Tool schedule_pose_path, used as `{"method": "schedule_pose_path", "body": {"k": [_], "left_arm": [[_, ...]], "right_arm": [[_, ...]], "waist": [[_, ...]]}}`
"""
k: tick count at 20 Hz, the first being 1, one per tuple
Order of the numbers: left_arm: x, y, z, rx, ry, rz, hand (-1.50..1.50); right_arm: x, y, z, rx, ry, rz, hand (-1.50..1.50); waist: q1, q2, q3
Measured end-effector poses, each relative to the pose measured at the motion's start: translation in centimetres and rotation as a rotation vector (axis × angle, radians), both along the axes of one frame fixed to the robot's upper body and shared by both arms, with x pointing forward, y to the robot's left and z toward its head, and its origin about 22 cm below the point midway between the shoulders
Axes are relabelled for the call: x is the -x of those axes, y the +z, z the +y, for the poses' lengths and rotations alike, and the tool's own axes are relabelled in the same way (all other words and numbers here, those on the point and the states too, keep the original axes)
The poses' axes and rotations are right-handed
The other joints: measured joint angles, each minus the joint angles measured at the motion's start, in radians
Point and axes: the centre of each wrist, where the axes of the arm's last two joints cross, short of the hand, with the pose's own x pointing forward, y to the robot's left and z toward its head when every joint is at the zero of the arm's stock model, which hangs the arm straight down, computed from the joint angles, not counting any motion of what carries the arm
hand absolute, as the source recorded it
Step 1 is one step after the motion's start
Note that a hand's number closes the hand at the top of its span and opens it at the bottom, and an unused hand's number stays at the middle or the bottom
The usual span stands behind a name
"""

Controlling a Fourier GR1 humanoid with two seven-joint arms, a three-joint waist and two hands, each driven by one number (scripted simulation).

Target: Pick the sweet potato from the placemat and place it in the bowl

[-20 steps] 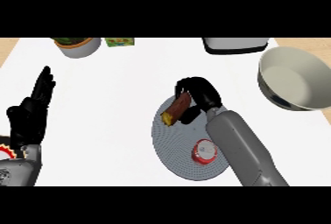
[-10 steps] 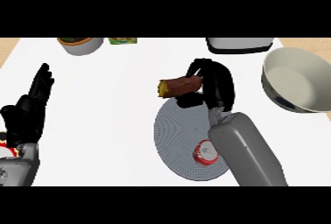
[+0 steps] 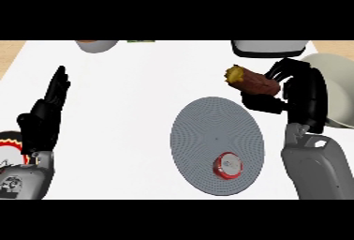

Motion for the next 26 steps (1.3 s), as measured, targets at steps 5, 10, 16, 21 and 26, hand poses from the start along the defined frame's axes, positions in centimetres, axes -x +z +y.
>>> {"method": "schedule_pose_path", "body": {"k": [5, 10, 16, 21, 26], "left_arm": [[-0.2, 0.9, -0.2, 0.007, -0.015, -0.004, 0.00], [-0.7, 1.4, -0.5, -0.001, -0.021, -0.007, 0.00], [-0.8, 0.6, -1.1, 0.003, -0.035, -0.008, 0.00], [-0.8, 0.5, -1.3, -0.001, -0.045, -0.013, 0.00], [-1.0, 0.3, -1.8, 0.002, -0.059, -0.016, 0.00]], "right_arm": [[-0.9, 0.1, -5.6, -0.024, -0.083, -0.061, 1.50], [-2.1, -1.5, -12.0, 0.068, -0.178, -0.084, 1.50], [-3.6, -3.3, -18.2, 0.238, -0.283, -0.042, 1.50], [-4.4, -5.5, -22.6, 0.310, -0.349, -0.005, 1.50], [-4.9, -6.6, -25.0, 0.208, -0.367, 0.043, -1.50]], "waist": [[0.013, 0.004, 0.000], [0.020, 0.008, 0.001], [0.033, 0.013, 0.001], [0.043, 0.015, 0.002], [0.053, 0.020, 0.003]]}}
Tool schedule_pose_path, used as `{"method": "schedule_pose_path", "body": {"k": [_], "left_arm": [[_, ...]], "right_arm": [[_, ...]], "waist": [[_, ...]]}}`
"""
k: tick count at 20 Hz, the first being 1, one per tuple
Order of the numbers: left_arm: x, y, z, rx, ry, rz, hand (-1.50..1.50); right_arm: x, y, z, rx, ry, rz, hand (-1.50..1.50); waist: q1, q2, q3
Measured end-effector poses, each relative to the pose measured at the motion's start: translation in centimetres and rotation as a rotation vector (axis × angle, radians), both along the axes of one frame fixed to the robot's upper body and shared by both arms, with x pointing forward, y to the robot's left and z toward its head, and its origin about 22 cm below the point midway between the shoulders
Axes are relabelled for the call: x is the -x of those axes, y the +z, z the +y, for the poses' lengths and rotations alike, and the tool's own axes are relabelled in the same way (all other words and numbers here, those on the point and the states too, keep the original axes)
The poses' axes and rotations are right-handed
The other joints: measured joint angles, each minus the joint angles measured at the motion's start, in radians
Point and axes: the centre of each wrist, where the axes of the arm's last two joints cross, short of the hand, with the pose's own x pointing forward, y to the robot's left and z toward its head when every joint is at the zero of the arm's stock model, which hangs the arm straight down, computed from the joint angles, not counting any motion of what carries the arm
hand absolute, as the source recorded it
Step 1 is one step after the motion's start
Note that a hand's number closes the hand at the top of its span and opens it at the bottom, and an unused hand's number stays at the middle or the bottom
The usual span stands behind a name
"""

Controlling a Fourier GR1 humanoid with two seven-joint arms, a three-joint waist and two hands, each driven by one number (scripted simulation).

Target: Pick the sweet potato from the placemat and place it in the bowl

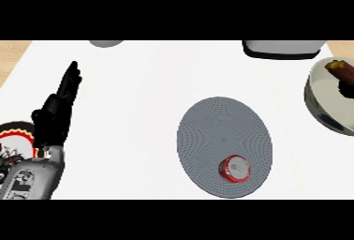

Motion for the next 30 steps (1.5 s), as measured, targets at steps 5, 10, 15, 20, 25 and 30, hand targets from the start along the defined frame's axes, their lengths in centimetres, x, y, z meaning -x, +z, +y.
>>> {"method": "schedule_pose_path", "body": {"k": [5, 10, 15, 20, 25, 30], "left_arm": [[-0.4, 0.9, 0.0, 0.000, -0.004, -0.005, 0.00], [-0.3, 1.2, 0.2, -0.001, -0.005, -0.008, 0.00], [0.2, 0.9, 0.1, 0.001, 0.003, -0.004, 0.00], [0.1, 1.0, 1.0, -0.001, 0.012, 0.000, 0.00], [0.1, 0.5, 1.2, 0.002, 0.027, 0.007, 0.00], [0.2, 0.6, 1.4, -0.004, 0.040, 0.013, 0.00]], "right_arm": [[0.3, -1.3, -1.2, -0.134, 0.063, -0.006, -1.50], [0.9, -1.7, -2.4, -0.211, 0.138, -0.098, -1.50], [1.7, -1.1, -4.2, -0.262, 0.158, -0.200, -1.50], [3.5, -1.1, -6.3, -0.340, 0.175, -0.258, -1.50], [6.4, -1.7, -8.8, -0.417, 0.205, -0.312, -1.50], [10.3, -2.5, -11.3, -0.478, 0.279, -0.350, -1.50]], "waist": [[0.009, 0.004, 0.002], [0.012, 0.005, 0.003], [0.006, 0.001, 0.002], [-0.010, -0.004, 0.000], [-0.026, -0.010, -0.002], [-0.039, -0.016, -0.003]]}}
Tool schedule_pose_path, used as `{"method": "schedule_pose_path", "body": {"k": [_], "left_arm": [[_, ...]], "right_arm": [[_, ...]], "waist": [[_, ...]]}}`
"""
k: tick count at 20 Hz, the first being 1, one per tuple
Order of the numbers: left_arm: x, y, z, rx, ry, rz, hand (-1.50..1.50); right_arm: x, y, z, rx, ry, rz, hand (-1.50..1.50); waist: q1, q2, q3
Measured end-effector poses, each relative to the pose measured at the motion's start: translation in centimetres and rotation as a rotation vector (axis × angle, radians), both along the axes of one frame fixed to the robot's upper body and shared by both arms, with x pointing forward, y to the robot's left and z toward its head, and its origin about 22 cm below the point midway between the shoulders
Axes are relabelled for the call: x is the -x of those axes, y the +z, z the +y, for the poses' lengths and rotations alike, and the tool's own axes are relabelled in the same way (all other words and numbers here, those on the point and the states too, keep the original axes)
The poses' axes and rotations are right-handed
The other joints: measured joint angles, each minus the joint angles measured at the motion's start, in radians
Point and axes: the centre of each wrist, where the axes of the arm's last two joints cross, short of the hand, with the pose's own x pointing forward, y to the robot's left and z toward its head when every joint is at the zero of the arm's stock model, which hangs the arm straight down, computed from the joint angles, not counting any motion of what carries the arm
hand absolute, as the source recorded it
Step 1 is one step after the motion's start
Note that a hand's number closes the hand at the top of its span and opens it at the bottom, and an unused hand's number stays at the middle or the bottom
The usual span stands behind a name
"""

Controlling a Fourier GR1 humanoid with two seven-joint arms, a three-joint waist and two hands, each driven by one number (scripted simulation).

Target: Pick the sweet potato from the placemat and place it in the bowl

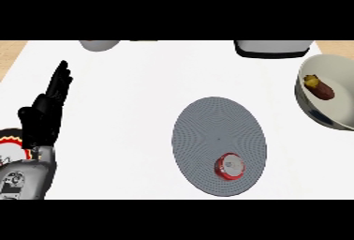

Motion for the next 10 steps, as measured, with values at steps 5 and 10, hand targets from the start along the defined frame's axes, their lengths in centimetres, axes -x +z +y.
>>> {"method": "schedule_pose_path", "body": {"k": [5, 10], "left_arm": [[-0.2, -0.3, -0.6, 0.003, 0.005, 0.003, 0.00], [0.6, 0.3, -0.4, -0.003, 0.007, 0.000, 0.00]], "right_arm": [[3.0, -1.3, -0.9, -0.020, 0.069, -0.010, -1.50], [5.8, -2.3, -0.9, -0.017, 0.106, -0.023, -1.50]], "waist": [[-0.005, -0.002, -0.001], [-0.005, -0.003, -0.001]]}}
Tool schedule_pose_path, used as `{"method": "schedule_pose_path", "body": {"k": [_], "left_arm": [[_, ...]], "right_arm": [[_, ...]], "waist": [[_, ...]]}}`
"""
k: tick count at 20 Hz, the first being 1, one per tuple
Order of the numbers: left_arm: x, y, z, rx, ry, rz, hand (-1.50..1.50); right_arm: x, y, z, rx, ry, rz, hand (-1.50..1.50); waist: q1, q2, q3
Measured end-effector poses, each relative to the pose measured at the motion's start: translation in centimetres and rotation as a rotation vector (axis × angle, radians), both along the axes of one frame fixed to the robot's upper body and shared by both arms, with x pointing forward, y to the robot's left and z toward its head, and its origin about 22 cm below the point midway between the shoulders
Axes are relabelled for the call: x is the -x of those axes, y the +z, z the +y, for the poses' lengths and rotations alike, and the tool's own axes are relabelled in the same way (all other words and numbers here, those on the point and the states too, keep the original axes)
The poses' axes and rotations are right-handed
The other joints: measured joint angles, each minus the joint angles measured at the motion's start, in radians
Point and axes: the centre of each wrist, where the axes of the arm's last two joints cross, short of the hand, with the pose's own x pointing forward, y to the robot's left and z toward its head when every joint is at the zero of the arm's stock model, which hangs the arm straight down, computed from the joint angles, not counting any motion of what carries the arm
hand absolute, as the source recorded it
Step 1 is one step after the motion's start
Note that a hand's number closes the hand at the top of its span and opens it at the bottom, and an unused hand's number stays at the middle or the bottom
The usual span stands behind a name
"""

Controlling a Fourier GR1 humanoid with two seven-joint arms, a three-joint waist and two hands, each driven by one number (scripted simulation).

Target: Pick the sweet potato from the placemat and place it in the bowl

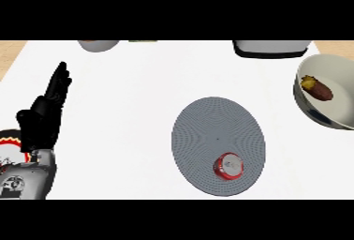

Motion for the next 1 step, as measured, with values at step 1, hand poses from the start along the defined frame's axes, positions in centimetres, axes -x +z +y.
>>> {"method": "schedule_pose_path", "body": {"k": [1], "left_arm": [[-0.39, -0.34, 0.02, -0.001, 0.001, 0.001, 0.00]], "right_arm": [[0.48, -0.20, 0.07, 0.001, 0.002, 0.001, -1.50]], "waist": [[-0.001, 0.000, 0.000]]}}
